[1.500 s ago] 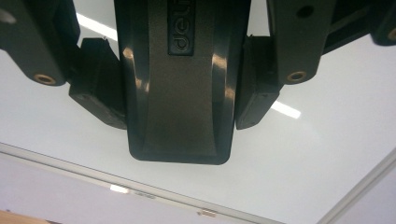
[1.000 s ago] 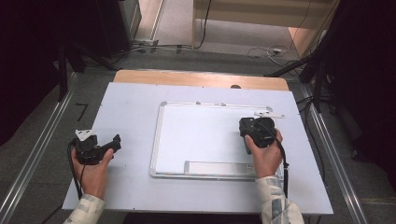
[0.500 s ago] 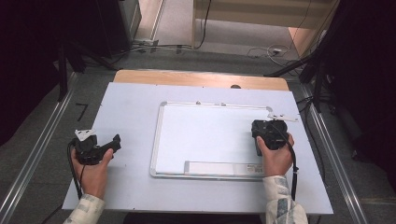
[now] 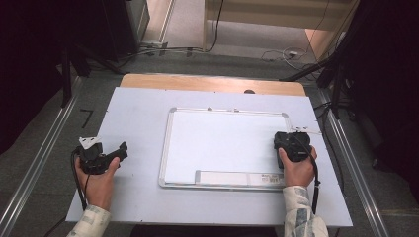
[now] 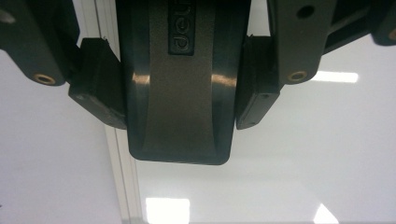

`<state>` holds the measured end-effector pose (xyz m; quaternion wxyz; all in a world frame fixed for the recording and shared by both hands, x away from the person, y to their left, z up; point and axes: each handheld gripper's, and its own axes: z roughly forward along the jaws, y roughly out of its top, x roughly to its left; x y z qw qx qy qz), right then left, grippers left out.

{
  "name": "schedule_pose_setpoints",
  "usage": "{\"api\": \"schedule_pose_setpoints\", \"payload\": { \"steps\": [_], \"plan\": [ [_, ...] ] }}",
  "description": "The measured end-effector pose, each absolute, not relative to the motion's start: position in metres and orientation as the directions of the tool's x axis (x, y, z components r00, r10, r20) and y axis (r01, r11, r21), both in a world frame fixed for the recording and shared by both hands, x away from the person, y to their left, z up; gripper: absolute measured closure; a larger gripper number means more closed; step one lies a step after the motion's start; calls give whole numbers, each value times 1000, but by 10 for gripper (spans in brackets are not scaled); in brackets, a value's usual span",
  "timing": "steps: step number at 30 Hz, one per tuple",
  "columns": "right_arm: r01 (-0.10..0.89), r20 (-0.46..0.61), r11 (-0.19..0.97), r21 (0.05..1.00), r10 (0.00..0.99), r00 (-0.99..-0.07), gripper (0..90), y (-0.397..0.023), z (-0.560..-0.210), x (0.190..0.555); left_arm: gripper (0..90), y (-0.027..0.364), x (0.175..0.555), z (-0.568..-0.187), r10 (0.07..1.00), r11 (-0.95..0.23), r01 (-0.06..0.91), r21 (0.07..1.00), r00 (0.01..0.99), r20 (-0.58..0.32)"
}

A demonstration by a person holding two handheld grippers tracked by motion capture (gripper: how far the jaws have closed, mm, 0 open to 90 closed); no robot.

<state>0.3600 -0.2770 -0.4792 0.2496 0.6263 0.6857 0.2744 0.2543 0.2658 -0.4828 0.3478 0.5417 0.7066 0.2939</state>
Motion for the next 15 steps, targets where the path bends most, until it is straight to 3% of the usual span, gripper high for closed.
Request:
{"api": "schedule_pose_setpoints", "payload": {
  "steps": [5, 7, 15],
  "plan": [
    [705, -46, 101, 702, 994, -97, 345, -274, -481, 359, 149, 266, 254, -483, 969, 243, 563, 790, -173, -174],
    [692, -33, 86, 717, 995, -89, 305, -277, -477, 358, 149, 267, 254, -483, 969, 244, 561, 791, -172, -177],
    [668, 56, 23, 744, 994, -96, 318, -291, -463, 352, 149, 266, 254, -483, 969, 242, 562, 791, -174, -173]
  ]
}}
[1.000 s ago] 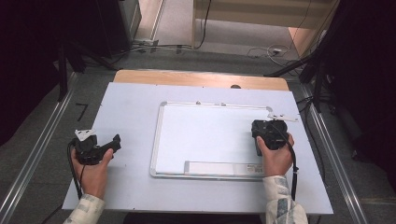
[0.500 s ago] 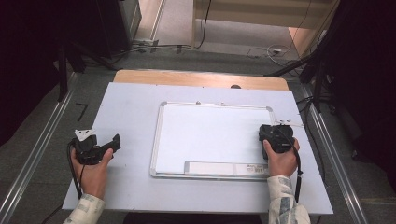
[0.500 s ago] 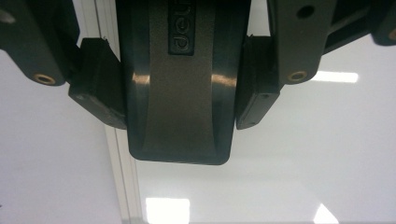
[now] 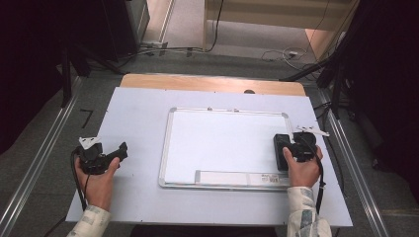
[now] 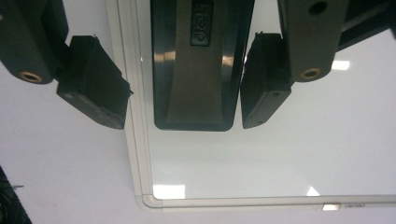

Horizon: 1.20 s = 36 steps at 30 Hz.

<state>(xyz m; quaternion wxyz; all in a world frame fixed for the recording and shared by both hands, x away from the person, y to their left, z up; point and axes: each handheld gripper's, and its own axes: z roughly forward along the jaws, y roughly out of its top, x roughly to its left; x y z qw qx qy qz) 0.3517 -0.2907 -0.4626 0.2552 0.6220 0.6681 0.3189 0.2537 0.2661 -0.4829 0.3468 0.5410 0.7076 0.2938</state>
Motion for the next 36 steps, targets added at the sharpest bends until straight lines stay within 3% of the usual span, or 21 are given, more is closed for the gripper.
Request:
{"api": "schedule_pose_setpoints", "payload": {
  "steps": [15, 24, 36],
  "plan": [
    [658, 93, 25, 753, 985, -143, 311, -321, -441, 323, 149, 268, 253, -483, 967, 250, 557, 792, -184, -176],
    [677, 103, 5, 736, 987, -120, 312, -358, -449, 303, 149, 268, 252, -482, 967, 250, 558, 791, -186, -174],
    [696, 70, 32, 717, 991, -118, 312, -374, -456, 290, 149, 270, 252, -483, 966, 255, 559, 789, -191, -176]
  ]
}}
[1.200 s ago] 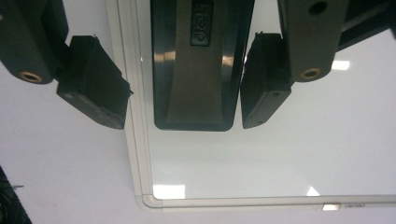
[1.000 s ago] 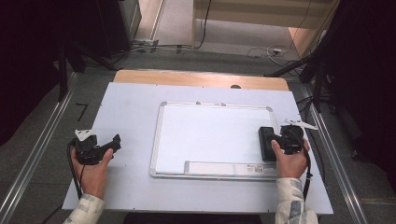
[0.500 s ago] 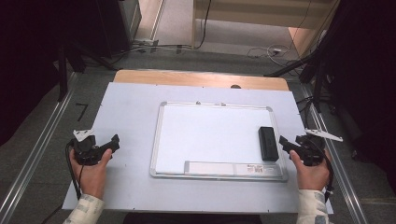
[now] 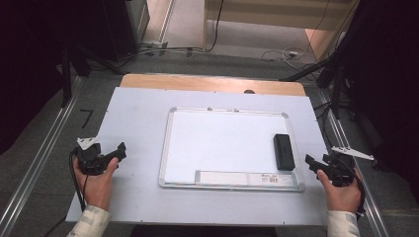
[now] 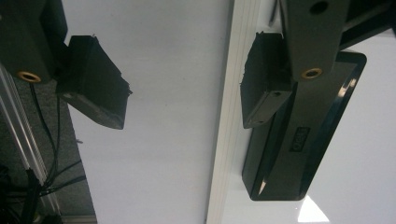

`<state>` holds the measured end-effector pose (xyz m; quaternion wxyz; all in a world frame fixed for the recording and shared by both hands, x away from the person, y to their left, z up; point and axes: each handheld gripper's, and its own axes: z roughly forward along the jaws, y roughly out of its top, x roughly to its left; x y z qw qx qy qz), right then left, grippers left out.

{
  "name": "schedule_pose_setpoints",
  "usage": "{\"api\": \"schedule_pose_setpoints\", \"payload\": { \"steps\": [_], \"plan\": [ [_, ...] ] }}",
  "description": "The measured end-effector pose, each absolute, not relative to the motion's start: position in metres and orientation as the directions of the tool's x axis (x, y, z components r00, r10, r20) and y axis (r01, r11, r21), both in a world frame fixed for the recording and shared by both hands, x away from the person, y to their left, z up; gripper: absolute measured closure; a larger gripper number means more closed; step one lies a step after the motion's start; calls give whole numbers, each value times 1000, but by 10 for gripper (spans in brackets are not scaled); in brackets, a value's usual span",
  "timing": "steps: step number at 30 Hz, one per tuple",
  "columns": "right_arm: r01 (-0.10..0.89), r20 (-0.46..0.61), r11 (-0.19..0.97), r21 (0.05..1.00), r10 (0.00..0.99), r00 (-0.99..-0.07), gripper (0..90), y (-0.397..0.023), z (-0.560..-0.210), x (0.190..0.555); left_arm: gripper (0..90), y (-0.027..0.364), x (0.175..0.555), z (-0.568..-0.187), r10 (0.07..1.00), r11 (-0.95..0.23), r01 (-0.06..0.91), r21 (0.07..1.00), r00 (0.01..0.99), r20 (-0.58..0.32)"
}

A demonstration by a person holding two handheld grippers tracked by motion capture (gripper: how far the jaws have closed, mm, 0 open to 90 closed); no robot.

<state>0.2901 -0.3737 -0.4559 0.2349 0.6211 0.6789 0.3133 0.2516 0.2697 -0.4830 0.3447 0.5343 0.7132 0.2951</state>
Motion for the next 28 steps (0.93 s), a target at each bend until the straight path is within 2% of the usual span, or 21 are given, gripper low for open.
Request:
{"api": "schedule_pose_setpoints", "payload": {
  "steps": [28],
  "plan": [
    [712, 68, 28, 702, 992, -106, 312, -393, -462, 277, 149, 273, 250, -483, 963, 262, 560, 786, -199, -179]
  ]
}}
